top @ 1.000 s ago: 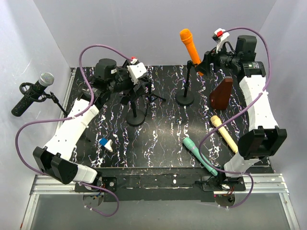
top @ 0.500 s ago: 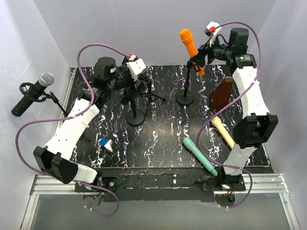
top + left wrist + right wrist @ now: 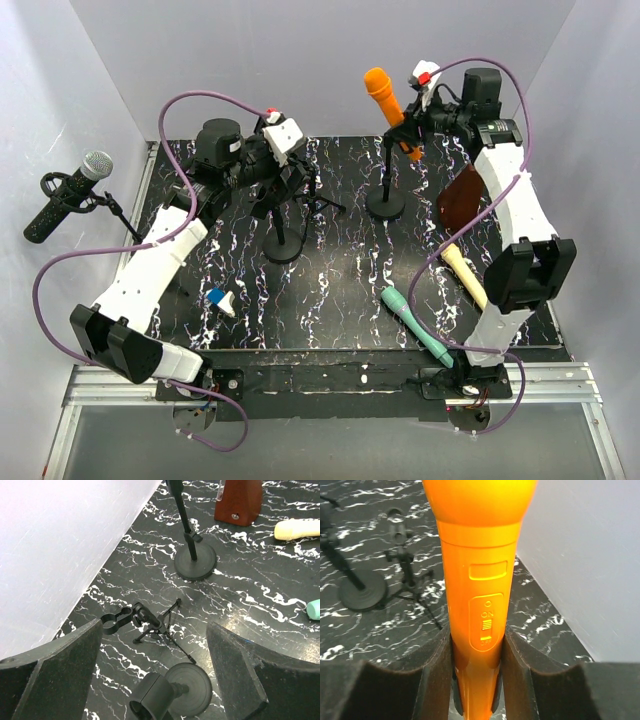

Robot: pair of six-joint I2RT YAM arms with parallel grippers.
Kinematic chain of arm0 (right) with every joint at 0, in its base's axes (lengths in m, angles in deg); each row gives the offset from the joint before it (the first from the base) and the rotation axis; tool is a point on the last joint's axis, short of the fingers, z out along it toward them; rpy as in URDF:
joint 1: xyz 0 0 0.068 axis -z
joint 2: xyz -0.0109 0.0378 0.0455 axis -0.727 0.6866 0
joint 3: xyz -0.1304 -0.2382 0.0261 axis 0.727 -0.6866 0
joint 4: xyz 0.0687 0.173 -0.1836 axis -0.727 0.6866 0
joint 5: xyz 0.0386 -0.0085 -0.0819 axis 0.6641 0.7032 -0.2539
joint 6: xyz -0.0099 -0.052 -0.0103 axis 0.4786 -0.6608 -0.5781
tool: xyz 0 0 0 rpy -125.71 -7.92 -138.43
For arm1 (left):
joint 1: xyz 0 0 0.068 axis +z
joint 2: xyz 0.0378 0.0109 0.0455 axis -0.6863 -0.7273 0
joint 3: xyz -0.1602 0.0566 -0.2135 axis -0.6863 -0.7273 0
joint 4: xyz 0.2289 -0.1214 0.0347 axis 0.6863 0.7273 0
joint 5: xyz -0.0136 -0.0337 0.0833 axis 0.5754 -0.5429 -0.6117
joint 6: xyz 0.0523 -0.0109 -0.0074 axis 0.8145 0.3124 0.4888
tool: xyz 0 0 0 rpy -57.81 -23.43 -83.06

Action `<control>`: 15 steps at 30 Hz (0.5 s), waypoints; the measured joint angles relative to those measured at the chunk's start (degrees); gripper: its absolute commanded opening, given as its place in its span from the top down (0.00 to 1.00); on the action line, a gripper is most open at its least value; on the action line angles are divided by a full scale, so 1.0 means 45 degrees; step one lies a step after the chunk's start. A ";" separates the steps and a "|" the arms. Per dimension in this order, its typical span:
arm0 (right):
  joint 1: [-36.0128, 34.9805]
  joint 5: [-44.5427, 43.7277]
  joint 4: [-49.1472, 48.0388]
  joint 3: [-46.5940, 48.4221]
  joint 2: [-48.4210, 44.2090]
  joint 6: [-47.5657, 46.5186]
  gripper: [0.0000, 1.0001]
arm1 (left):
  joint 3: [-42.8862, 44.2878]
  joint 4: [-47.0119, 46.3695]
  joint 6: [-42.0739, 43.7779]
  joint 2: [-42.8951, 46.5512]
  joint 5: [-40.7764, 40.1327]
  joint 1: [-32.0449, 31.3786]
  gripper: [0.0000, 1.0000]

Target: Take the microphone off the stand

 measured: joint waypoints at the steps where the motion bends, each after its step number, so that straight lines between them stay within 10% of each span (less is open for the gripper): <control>1: -0.0092 0.0151 0.0078 -0.0189 -0.0204 -0.0102 0.97 | -0.0029 -0.0121 -0.0092 0.0000 0.0078 0.0000 0.16; 15: -0.3356 0.2472 0.0733 -0.3623 -0.3643 -0.0180 0.99 | -0.1700 -0.2521 -0.2166 -0.0418 0.2035 -0.0355 0.19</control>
